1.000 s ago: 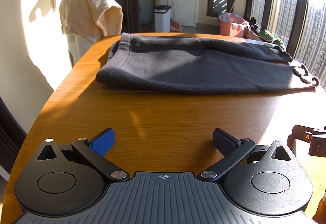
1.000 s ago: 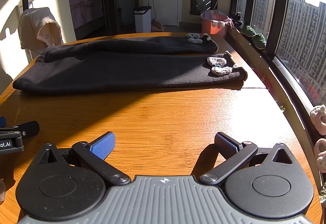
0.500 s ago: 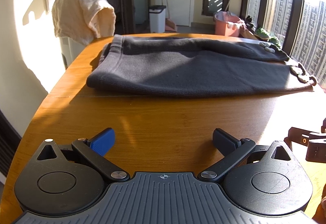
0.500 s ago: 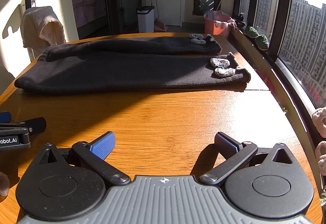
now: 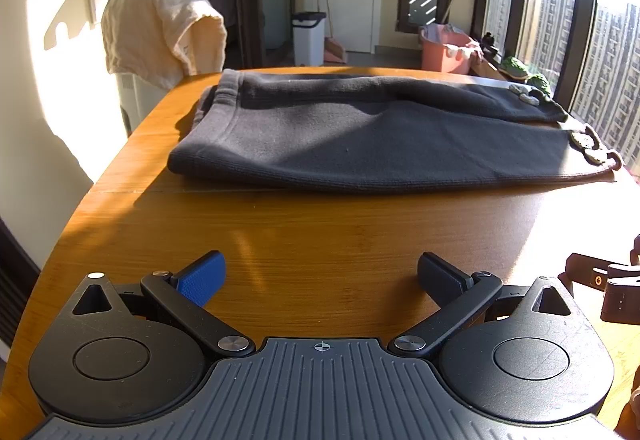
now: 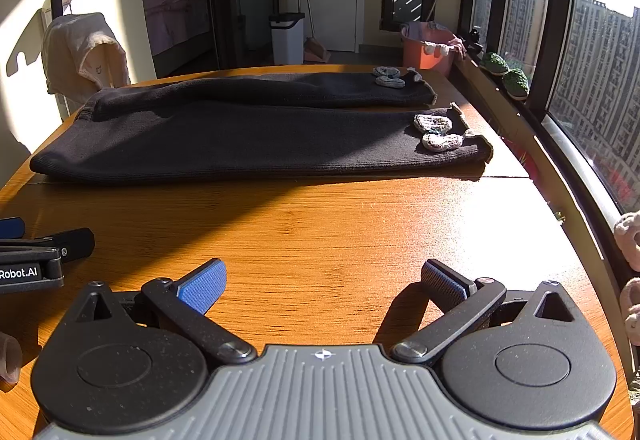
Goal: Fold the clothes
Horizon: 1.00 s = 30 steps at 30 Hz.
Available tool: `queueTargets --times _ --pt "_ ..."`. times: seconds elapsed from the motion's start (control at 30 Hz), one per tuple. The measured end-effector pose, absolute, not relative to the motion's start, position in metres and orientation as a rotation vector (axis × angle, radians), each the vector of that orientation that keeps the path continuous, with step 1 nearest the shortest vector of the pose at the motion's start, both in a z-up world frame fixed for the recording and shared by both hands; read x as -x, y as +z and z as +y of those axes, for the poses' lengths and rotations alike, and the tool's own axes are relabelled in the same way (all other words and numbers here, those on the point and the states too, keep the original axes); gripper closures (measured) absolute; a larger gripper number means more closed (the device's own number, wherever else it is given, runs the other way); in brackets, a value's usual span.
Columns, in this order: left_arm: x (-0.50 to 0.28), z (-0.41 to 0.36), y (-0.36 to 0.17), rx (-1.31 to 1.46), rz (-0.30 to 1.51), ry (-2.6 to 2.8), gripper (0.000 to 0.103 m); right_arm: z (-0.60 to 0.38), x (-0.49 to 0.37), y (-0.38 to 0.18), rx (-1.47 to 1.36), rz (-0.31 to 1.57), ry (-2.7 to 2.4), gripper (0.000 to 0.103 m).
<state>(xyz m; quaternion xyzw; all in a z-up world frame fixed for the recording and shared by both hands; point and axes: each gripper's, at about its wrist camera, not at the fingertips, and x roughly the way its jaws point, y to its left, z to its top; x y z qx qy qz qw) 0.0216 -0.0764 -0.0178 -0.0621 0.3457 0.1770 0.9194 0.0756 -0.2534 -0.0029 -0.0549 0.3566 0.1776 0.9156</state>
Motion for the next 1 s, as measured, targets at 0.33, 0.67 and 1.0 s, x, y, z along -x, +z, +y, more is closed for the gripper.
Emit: queueTargets --times 0.33,0.67,1.0 --pt "-0.0213 -0.0761 -0.0175 0.128 0.709 0.364 0.0 -0.2529 -0.0761 -0.0023 0.114 0.735 0.366 0.0" --pt "-0.0212 -0.0761 -0.0172 0.128 0.712 0.364 0.0 -0.2524 -0.0754 -0.0021 0.118 0.736 0.373 0.0" --pt "-0.0219 -0.0759 -0.0172 0.128 0.714 0.36 0.0 -0.2511 -0.0735 -0.0016 0.132 0.735 0.411 0.0"
